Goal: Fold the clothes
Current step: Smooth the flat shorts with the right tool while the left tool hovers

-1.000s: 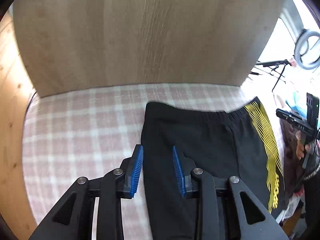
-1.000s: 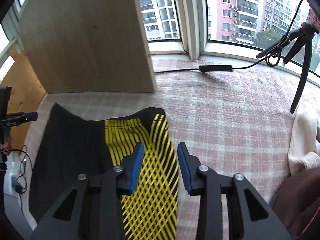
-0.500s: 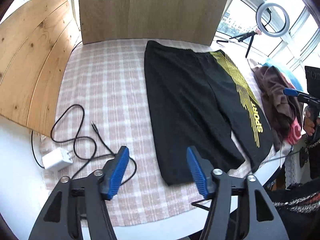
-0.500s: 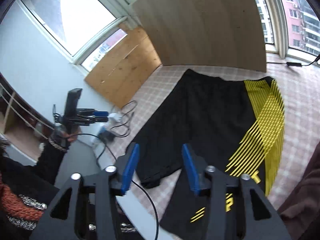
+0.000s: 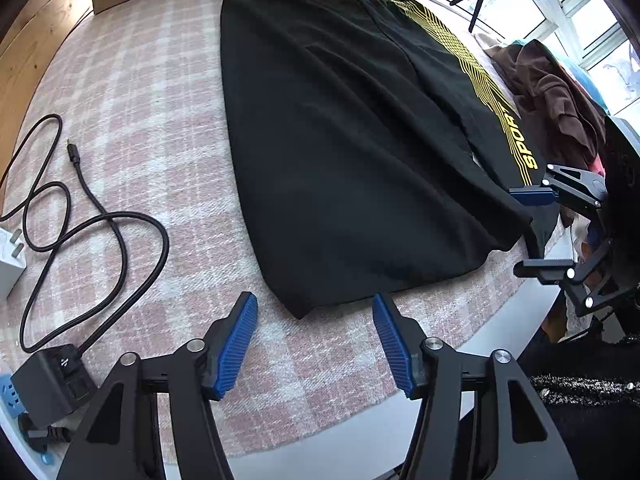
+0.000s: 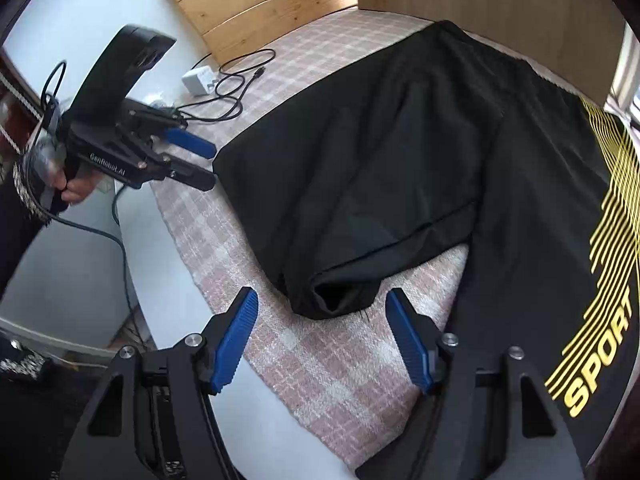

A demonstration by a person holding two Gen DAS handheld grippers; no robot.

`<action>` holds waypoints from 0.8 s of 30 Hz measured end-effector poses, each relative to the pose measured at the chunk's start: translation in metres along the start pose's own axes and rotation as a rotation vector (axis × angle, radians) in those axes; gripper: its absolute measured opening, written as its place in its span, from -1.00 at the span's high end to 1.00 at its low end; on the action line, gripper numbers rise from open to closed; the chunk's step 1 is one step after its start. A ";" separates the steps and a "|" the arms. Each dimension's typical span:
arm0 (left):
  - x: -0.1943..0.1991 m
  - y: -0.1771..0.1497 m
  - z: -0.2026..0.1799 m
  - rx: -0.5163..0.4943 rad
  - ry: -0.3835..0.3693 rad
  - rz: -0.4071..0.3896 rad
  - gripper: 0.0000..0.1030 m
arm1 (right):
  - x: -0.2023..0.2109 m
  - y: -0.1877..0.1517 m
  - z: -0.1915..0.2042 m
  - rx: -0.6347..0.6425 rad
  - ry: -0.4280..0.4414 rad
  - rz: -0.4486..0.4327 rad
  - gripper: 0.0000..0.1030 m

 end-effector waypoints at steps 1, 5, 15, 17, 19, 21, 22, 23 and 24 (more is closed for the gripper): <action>0.007 0.003 0.000 0.000 -0.005 -0.009 0.37 | -0.002 0.000 0.004 0.045 -0.023 -0.010 -0.27; 0.035 0.016 -0.002 0.000 -0.024 -0.046 0.81 | -0.016 0.001 0.008 0.123 -0.080 0.039 0.63; 0.115 0.045 0.001 -0.017 0.054 -0.104 -0.19 | 0.075 0.033 -0.042 -0.521 0.630 -0.041 0.80; 0.117 0.044 -0.001 -0.072 0.112 -0.098 -0.19 | 0.069 0.019 -0.062 -0.556 0.502 0.008 0.24; 0.099 0.034 0.004 -0.071 0.095 -0.053 -0.19 | 0.058 -0.002 -0.070 -0.516 0.333 0.074 0.18; 0.078 0.024 0.009 -0.063 0.087 0.003 -0.19 | 0.051 -0.020 -0.075 -0.505 0.250 0.117 0.18; 0.065 0.018 0.012 -0.057 0.094 0.036 -0.19 | 0.049 -0.025 -0.080 -0.502 0.199 0.116 0.18; 0.052 0.013 0.014 -0.051 0.100 0.070 -0.18 | 0.048 -0.029 -0.084 -0.503 0.161 0.111 0.18; 0.048 0.014 0.007 -0.062 0.086 0.068 -0.14 | 0.048 -0.031 -0.089 -0.506 0.136 0.103 0.18</action>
Point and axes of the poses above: each gripper's, at about its wrist camera, not at the fingertips, and x roughly against the way its jaws point, z to its left, y to its top, the point moved 6 cm from there along -x, roughly the way its jaws point, and after that the axes turned 11 degrees about -x, right-handed, at the moved point
